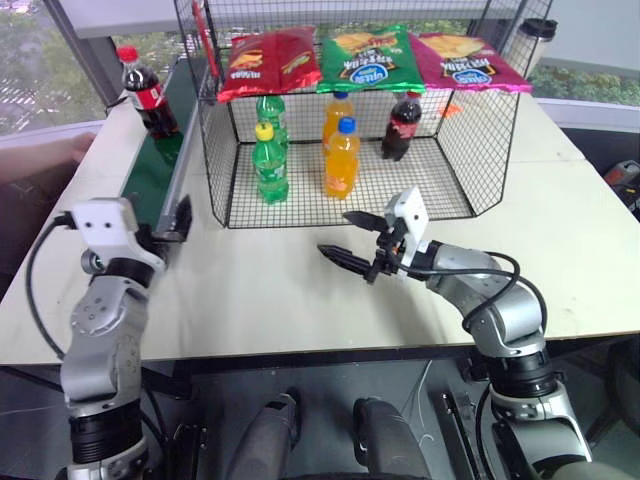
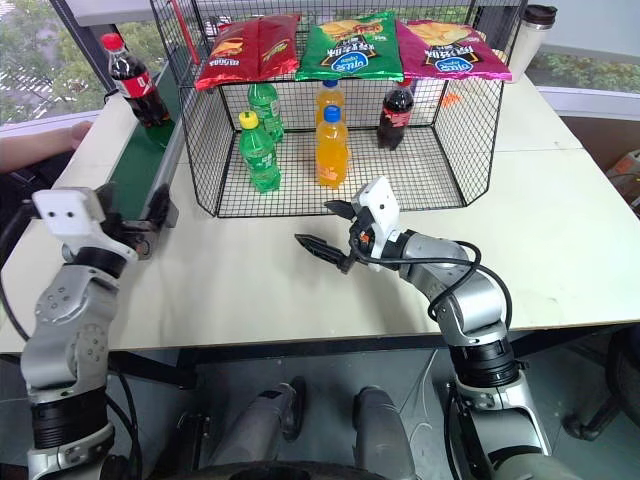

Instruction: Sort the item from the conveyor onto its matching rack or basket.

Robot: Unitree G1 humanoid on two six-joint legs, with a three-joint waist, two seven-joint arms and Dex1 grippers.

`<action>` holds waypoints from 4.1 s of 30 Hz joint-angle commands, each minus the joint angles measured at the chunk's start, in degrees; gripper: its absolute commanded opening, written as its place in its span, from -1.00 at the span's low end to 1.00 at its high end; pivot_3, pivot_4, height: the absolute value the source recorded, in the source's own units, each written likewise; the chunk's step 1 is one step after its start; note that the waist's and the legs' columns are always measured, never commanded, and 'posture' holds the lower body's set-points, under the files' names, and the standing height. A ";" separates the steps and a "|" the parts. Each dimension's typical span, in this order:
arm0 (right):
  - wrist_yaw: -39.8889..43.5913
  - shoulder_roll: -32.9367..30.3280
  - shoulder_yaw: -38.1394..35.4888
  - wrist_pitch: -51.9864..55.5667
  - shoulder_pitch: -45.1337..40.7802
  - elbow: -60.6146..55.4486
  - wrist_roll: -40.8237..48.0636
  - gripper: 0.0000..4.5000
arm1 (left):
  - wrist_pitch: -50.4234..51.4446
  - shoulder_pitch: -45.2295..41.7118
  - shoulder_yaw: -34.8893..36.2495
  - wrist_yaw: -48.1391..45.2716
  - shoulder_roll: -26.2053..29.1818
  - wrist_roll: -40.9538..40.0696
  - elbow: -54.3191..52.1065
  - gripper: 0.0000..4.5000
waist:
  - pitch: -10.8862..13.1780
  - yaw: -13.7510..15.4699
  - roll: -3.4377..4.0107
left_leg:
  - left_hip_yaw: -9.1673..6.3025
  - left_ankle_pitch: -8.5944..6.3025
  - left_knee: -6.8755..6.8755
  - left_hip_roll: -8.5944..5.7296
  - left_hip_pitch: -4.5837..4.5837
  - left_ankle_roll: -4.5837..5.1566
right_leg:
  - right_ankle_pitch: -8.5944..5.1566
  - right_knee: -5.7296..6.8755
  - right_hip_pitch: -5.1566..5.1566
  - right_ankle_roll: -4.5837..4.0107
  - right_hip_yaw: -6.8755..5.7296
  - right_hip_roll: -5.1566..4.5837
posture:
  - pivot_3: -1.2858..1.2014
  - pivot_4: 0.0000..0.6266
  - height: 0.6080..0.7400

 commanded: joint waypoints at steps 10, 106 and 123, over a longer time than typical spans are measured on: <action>0.10 -0.12 0.79 0.67 -0.26 -4.50 2.49 0.99 | -2.69 -1.52 5.83 1.45 3.49 -0.13 8.00 1.00 | 0.00 -0.02 -0.01 | -0.01 0.00 -0.01 0.00 -0.01 -0.01 | 0.00 -0.02 -0.01 -0.01 -0.01 -0.02 | 0.03 -0.52 0.97; -10.07 -3.02 -5.54 9.75 -7.80 -10.37 16.10 -0.49 | -12.92 -18.50 -35.32 -37.10 -3.22 5.51 18.97 0.34 | 0.04 -0.06 -0.01 | -0.08 0.04 -0.16 -0.01 -0.17 0.14 | 0.03 -0.41 -0.02 0.01 -0.08 -0.02 | 0.03 -0.52 0.97; -12.41 -2.77 -6.04 8.33 -8.14 -8.51 13.69 -0.49 | -10.98 -18.09 -33.60 -36.82 -2.84 4.94 18.53 0.97 | 0.04 -0.08 -0.02 | -0.08 0.05 -0.13 -0.02 -0.16 0.16 | 0.03 -0.39 0.00 0.02 -0.09 0.00 | 0.03 -0.52 0.97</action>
